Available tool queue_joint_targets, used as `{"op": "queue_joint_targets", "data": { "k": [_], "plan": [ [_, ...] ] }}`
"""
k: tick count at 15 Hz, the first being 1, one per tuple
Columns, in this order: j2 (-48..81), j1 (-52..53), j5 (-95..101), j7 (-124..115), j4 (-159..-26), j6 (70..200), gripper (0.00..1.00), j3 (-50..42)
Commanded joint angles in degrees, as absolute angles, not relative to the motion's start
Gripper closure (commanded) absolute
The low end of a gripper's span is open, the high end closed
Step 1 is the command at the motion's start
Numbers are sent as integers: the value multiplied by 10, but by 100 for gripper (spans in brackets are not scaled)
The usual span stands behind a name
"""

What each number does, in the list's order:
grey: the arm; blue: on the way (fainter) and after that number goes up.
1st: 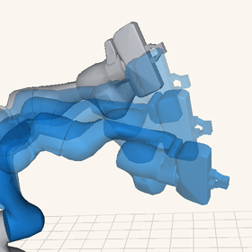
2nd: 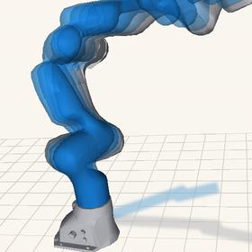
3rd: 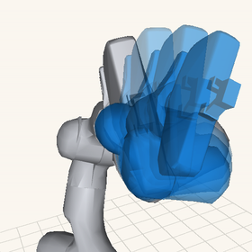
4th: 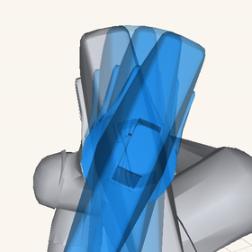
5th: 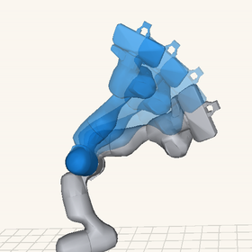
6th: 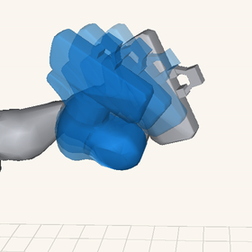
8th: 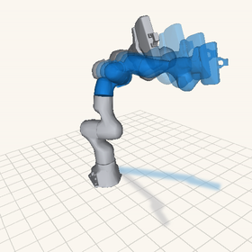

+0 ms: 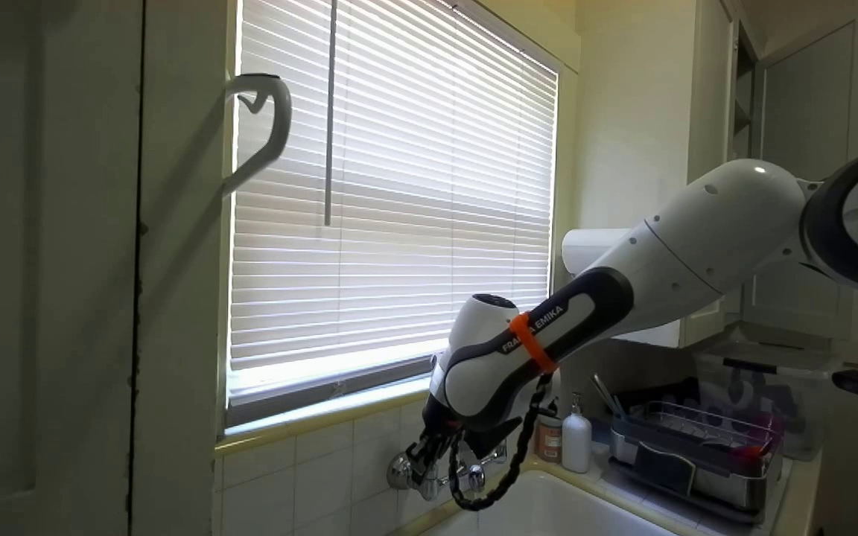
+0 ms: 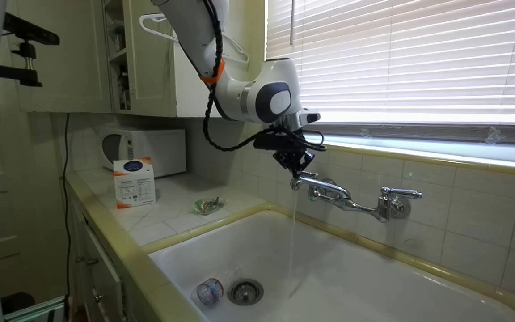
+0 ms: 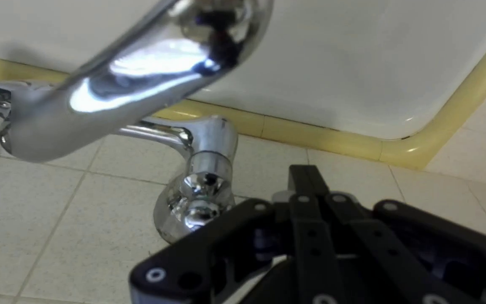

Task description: Move the faucet handle on the left to the back.

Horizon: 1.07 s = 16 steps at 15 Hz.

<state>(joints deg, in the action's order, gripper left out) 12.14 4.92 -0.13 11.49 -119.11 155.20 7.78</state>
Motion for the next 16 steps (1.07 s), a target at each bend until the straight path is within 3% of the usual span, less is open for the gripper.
{"op": "queue_joint_targets", "data": {
  "k": [1,12,16],
  "plan": [
    [150,55,-5,62,-1150,1568,100,72],
    [170,80,14,-109,-1121,1548,100,41],
    [111,74,8,-46,-1152,1418,100,60]
  ]
}}
